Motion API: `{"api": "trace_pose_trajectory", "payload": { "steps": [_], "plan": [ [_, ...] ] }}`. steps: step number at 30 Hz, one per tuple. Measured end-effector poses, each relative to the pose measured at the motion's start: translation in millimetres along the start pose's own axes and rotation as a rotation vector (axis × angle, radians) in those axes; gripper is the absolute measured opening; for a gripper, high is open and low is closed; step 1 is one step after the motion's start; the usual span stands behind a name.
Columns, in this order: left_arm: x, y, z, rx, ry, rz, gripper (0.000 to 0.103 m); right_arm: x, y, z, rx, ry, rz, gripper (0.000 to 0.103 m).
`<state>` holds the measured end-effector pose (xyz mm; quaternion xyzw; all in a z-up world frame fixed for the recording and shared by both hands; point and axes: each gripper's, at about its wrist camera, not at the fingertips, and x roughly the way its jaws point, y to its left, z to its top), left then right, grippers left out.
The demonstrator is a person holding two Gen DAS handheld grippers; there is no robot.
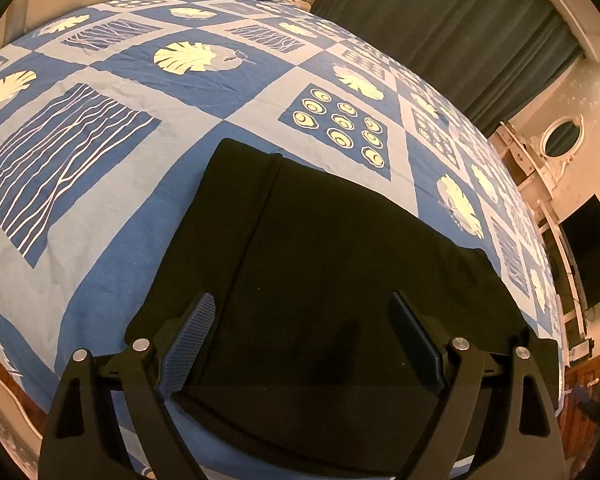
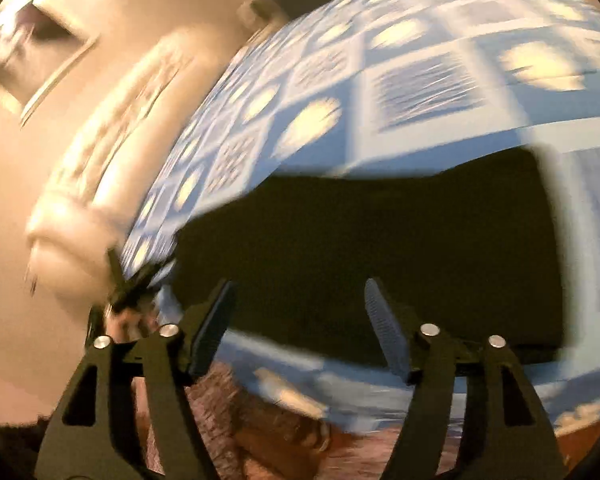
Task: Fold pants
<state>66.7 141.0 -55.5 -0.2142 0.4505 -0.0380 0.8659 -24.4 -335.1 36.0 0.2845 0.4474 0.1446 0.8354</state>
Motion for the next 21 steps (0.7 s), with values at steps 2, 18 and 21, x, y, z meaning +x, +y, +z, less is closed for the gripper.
{"api": "trace_pose_trajectory", "payload": {
  "steps": [2,18,21],
  "plan": [
    [0.3,0.1,0.1,0.004,-0.001,0.001,0.087,-28.0,-40.6,4.6,0.088,-0.068,-0.05,0.073],
    [3.7,-5.0,-3.7,0.062,-0.013,0.034,0.088,3.5,-176.9,-37.4,0.392,0.084,0.115,0.028],
    [4.6,-5.9,-4.2,0.073,-0.015,0.037,0.089,5.0,-182.1,-42.0,0.398,0.077,0.121,0.024]
  ]
}}
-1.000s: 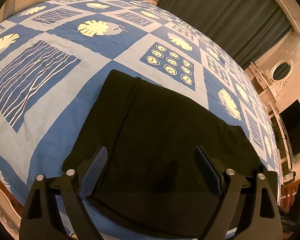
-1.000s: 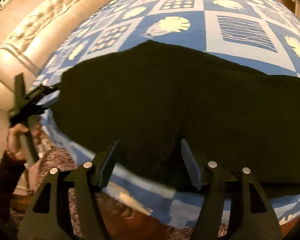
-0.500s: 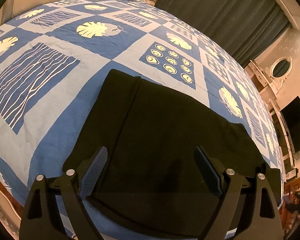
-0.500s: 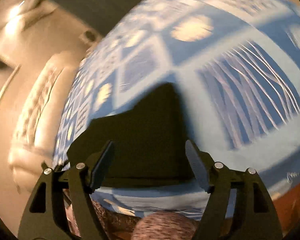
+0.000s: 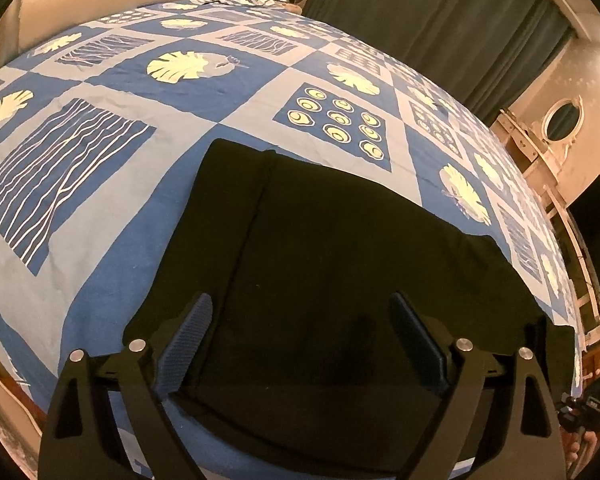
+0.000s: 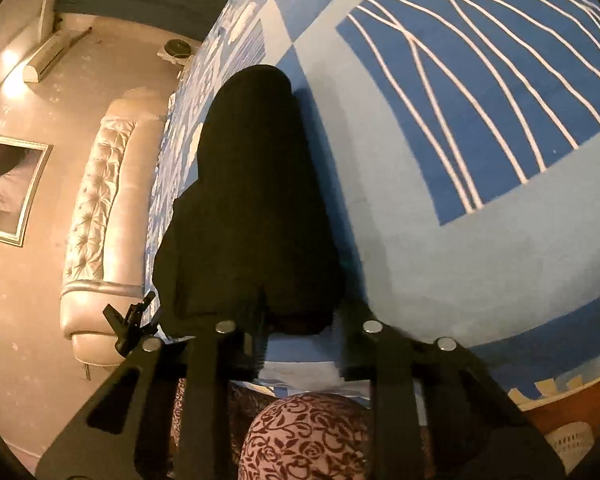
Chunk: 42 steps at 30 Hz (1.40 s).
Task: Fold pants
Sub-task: 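Grasp the folded pants with the left gripper and smooth with the right gripper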
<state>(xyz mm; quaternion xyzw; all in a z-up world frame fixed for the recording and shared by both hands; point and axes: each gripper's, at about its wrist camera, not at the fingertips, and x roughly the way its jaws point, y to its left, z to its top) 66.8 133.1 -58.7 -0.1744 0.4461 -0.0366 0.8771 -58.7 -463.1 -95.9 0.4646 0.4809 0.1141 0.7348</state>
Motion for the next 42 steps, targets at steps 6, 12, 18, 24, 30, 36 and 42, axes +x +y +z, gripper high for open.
{"api": "trace_pose_trajectory", "payload": {
  "steps": [6,12,18,24,30,36,42],
  "plan": [
    [1.0,0.3,0.6,0.015,0.001,0.002,0.09,-9.6,-3.8,7.4,0.014,-0.002,0.07,0.053],
    [0.8,1.3,0.1,0.01,-0.002,-0.006,0.09,-16.9,-1.8,57.6,0.026,-0.096,0.123,0.07],
    [1.0,3.7,1.1,0.002,-0.004,-0.019,0.09,24.6,7.5,101.2,0.044,-0.078,0.139,0.051],
    [0.7,5.3,1.4,-0.005,-0.004,-0.032,0.09,34.0,-3.2,108.0,0.072,-0.06,0.079,0.023],
    [-9.5,10.8,8.2,-0.032,0.009,-0.082,0.09,6.4,9.6,93.4,0.069,-0.193,0.04,0.068],
    [-40.6,46.4,38.7,-0.068,0.026,-0.267,0.09,-19.2,61.2,58.8,-0.023,-0.275,0.065,0.075],
    [-20.1,92.2,48.9,-0.132,0.151,-0.313,0.09,3.9,111.6,19.6,-0.084,-0.213,0.138,0.079]
  ]
}}
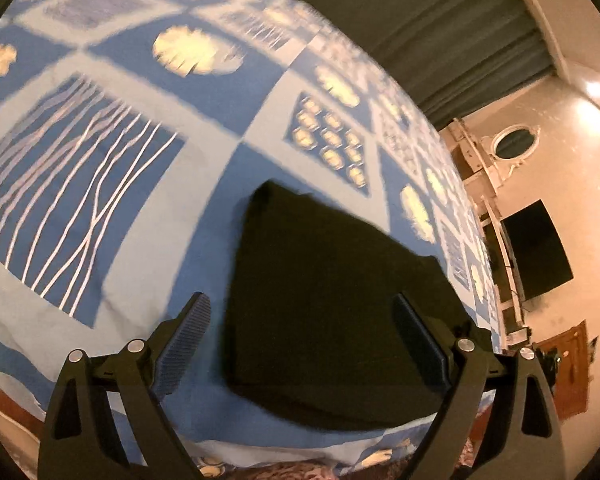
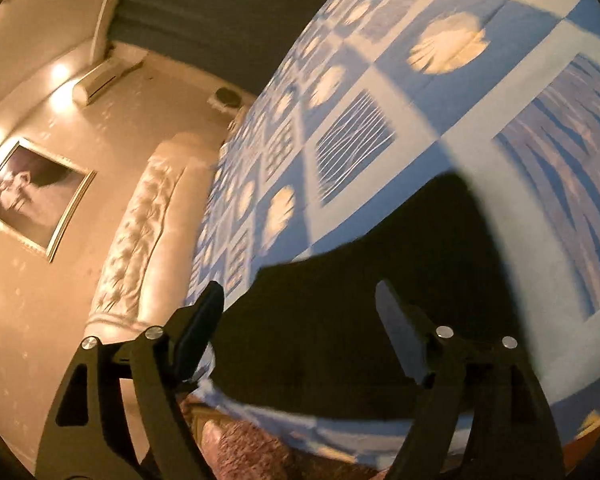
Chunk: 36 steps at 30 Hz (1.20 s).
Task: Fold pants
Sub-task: 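Grasp the folded pants with the left gripper and smooth with the right gripper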
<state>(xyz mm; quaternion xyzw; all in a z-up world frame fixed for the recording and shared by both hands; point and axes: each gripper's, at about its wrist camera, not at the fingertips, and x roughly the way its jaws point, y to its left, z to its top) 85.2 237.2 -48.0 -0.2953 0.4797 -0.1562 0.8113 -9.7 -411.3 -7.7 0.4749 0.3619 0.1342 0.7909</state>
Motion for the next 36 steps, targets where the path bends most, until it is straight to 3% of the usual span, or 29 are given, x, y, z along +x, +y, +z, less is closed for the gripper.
{"api": "trace_pose_trajectory", "payload": {
  "steps": [4,6,7,11,18,22,24,26,27,30,32,36],
  "plan": [
    [18.1,16.1,4.7,-0.056,0.057,-0.105,0.09,24.3,20.5,-21.2,-0.019,0.075,0.017,0.08],
    [35.3,20.1,3.9,-0.106,0.136,-0.248,0.09,35.9,23.5,-30.3,-0.024,0.108,0.011,0.08],
    [41.2,20.0,2.9,-0.112,0.162,-0.268,0.09,40.1,24.8,-33.1,-0.021,0.118,0.009,0.08],
    [46.8,14.8,1.0,-0.051,0.18,-0.269,0.09,50.7,21.3,-45.1,-0.006,0.162,0.006,0.08],
    [41.7,38.8,4.7,-0.239,0.175,-0.396,0.09,59.6,21.9,-55.6,-0.011,0.194,-0.005,0.08],
    [48.0,24.1,2.3,-0.211,0.204,-0.376,0.09,63.1,19.6,-58.8,0.006,0.201,0.0,0.081],
    [54.5,12.3,0.3,-0.167,0.224,-0.335,0.076,65.1,21.0,-60.9,0.0,0.208,-0.002,0.081],
    [60.5,16.6,-4.6,-0.19,0.252,-0.244,0.019,67.0,23.8,-62.4,-0.009,0.217,-0.003,0.081],
    [65.8,24.5,-7.6,-0.24,0.263,-0.214,0.014,68.2,24.5,-63.2,-0.012,0.219,-0.004,0.081],
    [64.4,31.5,-12.4,-0.31,0.243,-0.265,0.013,71.0,27.3,-64.6,-0.028,0.229,-0.014,0.081],
    [56.8,20.5,-14.2,-0.294,0.21,-0.263,0.011,71.6,28.6,-65.5,-0.034,0.232,-0.011,0.081],
    [40.9,-16.7,-8.7,-0.257,0.147,-0.335,0.011,71.2,29.2,-64.2,-0.038,0.227,-0.016,0.081]
  ]
}}
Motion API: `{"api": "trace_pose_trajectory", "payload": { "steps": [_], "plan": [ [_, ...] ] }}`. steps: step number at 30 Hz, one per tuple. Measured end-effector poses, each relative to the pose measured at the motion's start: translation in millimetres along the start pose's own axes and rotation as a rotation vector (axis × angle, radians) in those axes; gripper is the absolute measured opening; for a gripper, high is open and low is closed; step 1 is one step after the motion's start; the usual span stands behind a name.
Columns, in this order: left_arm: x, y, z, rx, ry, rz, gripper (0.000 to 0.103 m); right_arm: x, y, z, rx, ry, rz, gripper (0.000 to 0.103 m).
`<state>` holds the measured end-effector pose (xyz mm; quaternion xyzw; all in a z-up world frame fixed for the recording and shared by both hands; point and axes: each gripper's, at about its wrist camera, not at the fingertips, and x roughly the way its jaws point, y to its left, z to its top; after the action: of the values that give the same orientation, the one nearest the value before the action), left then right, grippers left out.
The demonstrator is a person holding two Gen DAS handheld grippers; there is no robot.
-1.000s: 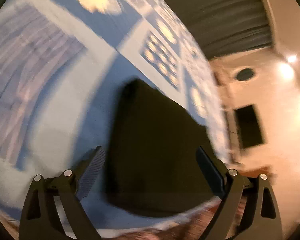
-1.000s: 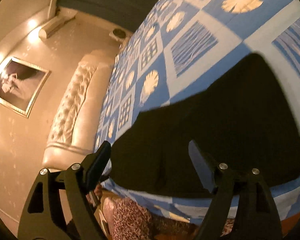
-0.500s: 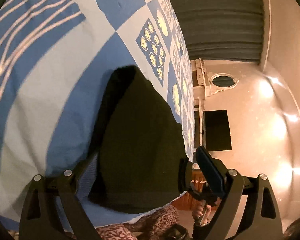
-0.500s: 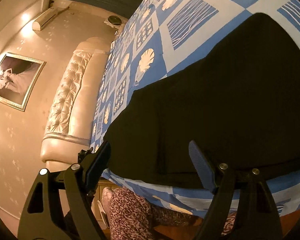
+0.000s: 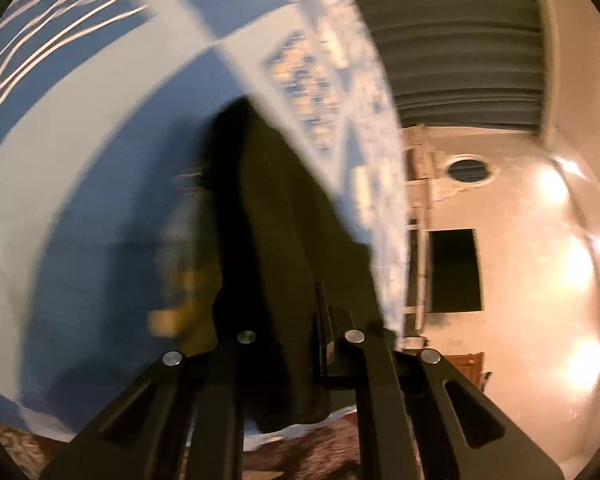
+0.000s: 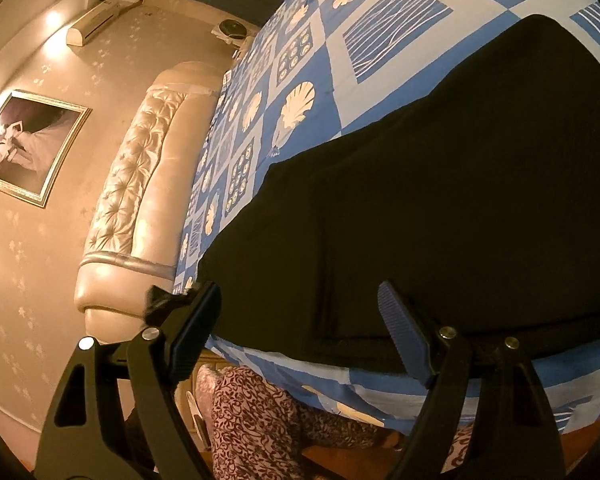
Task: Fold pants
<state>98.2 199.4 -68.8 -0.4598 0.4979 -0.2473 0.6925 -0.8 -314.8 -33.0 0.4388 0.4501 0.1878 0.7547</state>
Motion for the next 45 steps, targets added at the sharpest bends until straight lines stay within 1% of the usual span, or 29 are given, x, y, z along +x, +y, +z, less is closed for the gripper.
{"api": "trace_pose_trajectory", "payload": {
  "steps": [3,4,7,9,11,13,15,18,20,21,22,23,24,25,26,27,28,30,31,32,33,34,35,36,38,39,41,43,45],
  "plan": [
    [10.7,-48.3,-9.2,0.088,0.009,-0.055,0.011,-2.7,-1.1,0.8,0.008,-0.01,-0.001,0.081],
    [20.9,-72.9,-16.1,0.144,0.025,-0.064,0.011,-3.9,-0.7,1.0,0.01,-0.012,0.005,0.081],
    [46.7,-113.3,-37.1,0.235,0.075,-0.086,0.011,-8.0,1.4,1.2,0.002,-0.026,0.01,0.081],
    [72.1,-140.8,-48.8,0.297,0.106,-0.085,0.011,-10.1,3.3,1.7,0.0,-0.03,0.021,0.081],
    [108.5,-168.6,-70.3,0.385,0.148,-0.057,0.011,-11.7,4.3,2.1,-0.005,-0.035,0.026,0.081],
    [136.3,-178.4,-88.1,0.417,0.195,-0.044,0.011,-12.6,3.3,2.4,-0.002,-0.035,0.026,0.081],
    [166.5,-182.8,-102.8,0.45,0.233,-0.007,0.011,-14.0,0.4,2.3,0.009,-0.039,0.027,0.081],
    [214.2,-178.3,-123.0,0.474,0.281,0.085,0.014,-15.8,-4.3,3.6,0.022,-0.041,0.024,0.081],
    [231.8,-170.5,-143.1,0.501,0.297,0.165,0.023,-16.3,-7.5,3.5,0.034,-0.04,0.025,0.081],
    [237.4,-168.6,-148.7,0.516,0.297,0.187,0.027,-16.7,-9.1,3.7,0.039,-0.039,0.026,0.081],
    [240.9,-169.7,-156.1,0.537,0.299,0.193,0.034,-17.3,-10.4,4.2,0.041,-0.04,0.025,0.081],
    [239.2,-174.5,-161.8,0.554,0.295,0.188,0.047,-17.9,-11.1,4.2,0.043,-0.041,0.024,0.081],
    [233.0,-182.7,-168.1,0.574,0.282,0.173,0.056,-18.7,-11.7,5.2,0.047,-0.043,0.024,0.081],
    [226.3,-189.0,-171.4,0.577,0.27,0.16,0.073,-19.5,-12.4,5.6,0.049,-0.045,0.025,0.081],
    [213.4,-197.2,-174.1,0.575,0.245,0.133,0.08,-20.2,-12.8,6.0,0.052,-0.047,0.025,0.081],
    [199.9,-204.3,-173.3,0.573,0.215,0.102,0.081,-20.3,-12.7,5.3,0.053,-0.048,0.024,0.081],
    [190.7,-210.5,-170.7,0.572,0.194,0.091,0.084,-20.8,-12.0,5.5,0.052,-0.051,0.023,0.081],
    [165.6,-213.2,-164.3,0.578,0.129,0.094,0.086,-20.0,-8.6,5.5,0.051,-0.052,0.026,0.081],
    [148.7,-208.8,-157.8,0.588,0.077,0.125,0.086,-19.2,-7.3,5.9,0.047,-0.049,0.028,0.081],
    [136.0,-202.9,-152.6,0.596,0.025,0.177,0.086,-16.8,-4.5,6.5,0.04,-0.045,0.029,0.081],
    [135.4,-197.0,-145.2,0.597,0.0,0.211,0.086,-12.7,-0.4,7.4,0.029,-0.041,0.021,0.082],
    [126.9,-183.5,-140.9,0.591,-0.036,0.271,0.086,-7.8,2.7,9.3,0.021,-0.037,0.007,0.083],
    [124.7,-172.1,-137.9,0.571,-0.054,0.313,0.086,-3.9,3.7,10.1,0.021,-0.034,-0.004,0.083],
    [117.7,-154.6,-130.3,0.522,-0.078,0.359,0.086,4.2,4.8,13.5,0.027,-0.032,-0.016,0.084],
    [118.3,-134.1,-119.1,0.45,-0.104,0.378,0.086,15.6,5.8,16.6,0.047,-0.026,-0.013,0.084],
    [111.5,-123.5,-115.9,0.42,-0.109,0.39,0.086,25.1,6.9,18.0,0.059,-0.011,-0.007,0.084],
    [113.4,-108.5,-107.5,0.362,-0.092,0.43,0.086,43.6,14.8,18.7,0.053,0.021,-0.005,0.084],
    [113.0,-102.9,-107.3,0.339,-0.091,0.417,0.086,58.1,25.3,17.2,0.028,0.047,-0.045,0.085],
    [115.0,-104.4,-109.3,0.351,-0.086,0.417,0.086,71.3,36.1,16.3,0.003,0.071,-0.11,0.085]
  ]
}}
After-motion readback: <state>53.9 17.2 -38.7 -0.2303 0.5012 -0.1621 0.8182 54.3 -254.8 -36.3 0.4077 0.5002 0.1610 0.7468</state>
